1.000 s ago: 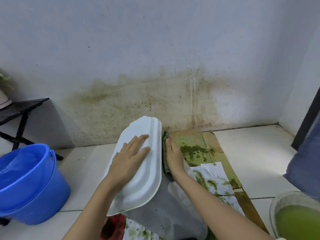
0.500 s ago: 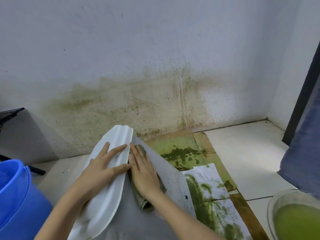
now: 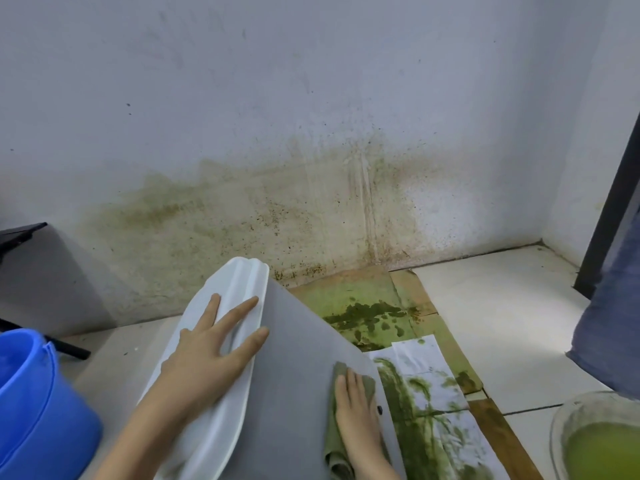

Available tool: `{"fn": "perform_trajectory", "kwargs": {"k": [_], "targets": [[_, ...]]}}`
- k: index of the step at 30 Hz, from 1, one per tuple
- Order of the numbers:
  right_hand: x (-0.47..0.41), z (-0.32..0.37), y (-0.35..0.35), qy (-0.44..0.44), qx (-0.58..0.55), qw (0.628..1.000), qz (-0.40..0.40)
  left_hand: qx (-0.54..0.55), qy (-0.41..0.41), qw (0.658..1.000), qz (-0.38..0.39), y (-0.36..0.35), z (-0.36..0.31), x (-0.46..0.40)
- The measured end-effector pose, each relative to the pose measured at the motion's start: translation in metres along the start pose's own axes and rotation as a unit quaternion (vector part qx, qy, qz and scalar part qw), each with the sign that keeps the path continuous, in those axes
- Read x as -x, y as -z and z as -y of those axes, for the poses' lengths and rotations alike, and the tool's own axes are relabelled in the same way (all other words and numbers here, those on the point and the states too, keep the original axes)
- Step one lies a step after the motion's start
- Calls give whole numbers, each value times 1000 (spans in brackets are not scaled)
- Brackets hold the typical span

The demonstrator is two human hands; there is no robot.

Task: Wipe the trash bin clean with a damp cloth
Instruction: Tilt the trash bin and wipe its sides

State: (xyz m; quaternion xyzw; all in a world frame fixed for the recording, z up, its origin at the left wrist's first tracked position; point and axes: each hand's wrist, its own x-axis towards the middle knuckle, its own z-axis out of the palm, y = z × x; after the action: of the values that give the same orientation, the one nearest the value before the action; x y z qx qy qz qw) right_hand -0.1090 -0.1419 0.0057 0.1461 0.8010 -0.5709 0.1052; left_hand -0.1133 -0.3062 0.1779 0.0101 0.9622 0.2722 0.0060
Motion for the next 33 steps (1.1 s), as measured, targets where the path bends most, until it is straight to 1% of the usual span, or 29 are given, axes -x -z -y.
{"fn": "perform_trajectory", "kwargs": {"k": [1, 2, 4, 7, 8, 10, 12, 15, 17, 18, 19, 21, 23, 25, 26, 27, 29, 30, 32, 33], "targets": [[6, 29, -3, 43, -4, 999, 26, 2, -5, 1000, -2, 0, -1, 1], [9, 56, -8, 98, 2, 995, 34, -1, -8, 1000, 0, -1, -3, 2], [-7, 104, -16, 163, -21, 986, 35, -6, -6, 1000, 11, -1, -9, 2], [-49, 146, -16, 182, -79, 980, 26, -6, -5, 1000, 15, -1, -10, 0], [-58, 149, -13, 193, -91, 977, 17, -4, -7, 1000, 16, -1, -9, -1], [-71, 142, -7, 219, -76, 973, 14, 1, -9, 1000, 18, 0, -6, -1], [-86, 121, -3, 171, -68, 983, 18, 1, -7, 1000, 20, 1, -4, -2], [-103, 66, 6, 41, -46, 998, -24, 10, -5, 1000, 16, 2, -3, -1], [-100, 34, 12, -38, -35, 998, -42, 13, -1, 1000, 10, 1, -6, 1], [-90, 25, 14, -61, -33, 997, -44, 11, -1, 1000, 9, 0, -8, 1], [-76, 23, 14, -67, -24, 997, -36, 6, 0, 1000, 8, 0, -11, 2], [-35, 33, 9, -21, -4, 1000, -8, -7, 1, 1000, 8, 0, -15, 2], [13, 52, 0, 75, 15, 997, 29, -2, 2, 1000, 8, 0, -14, 2], [52, 63, -10, 172, 24, 984, 43, 7, 2, 1000, 7, 1, -9, 2], [61, 64, -12, 201, 23, 978, 49, 9, 2, 1000, 8, 1, -8, 2], [61, 62, -10, 209, 13, 976, 52, 10, 1, 1000, 9, 1, -7, 2], [40, 47, -3, 189, -13, 980, 52, 5, 2, 1000, 10, 0, -9, 1], [24, 32, 2, 164, -28, 985, 43, 2, 4, 1000, 10, 0, -11, 1], [-11, -7, 12, 86, -53, 995, 9, 3, 3, 1000, 8, -1, -14, 0], [-25, -25, 17, 32, -64, 997, -10, 5, 2, 1000, 6, -1, -14, -1]]}}
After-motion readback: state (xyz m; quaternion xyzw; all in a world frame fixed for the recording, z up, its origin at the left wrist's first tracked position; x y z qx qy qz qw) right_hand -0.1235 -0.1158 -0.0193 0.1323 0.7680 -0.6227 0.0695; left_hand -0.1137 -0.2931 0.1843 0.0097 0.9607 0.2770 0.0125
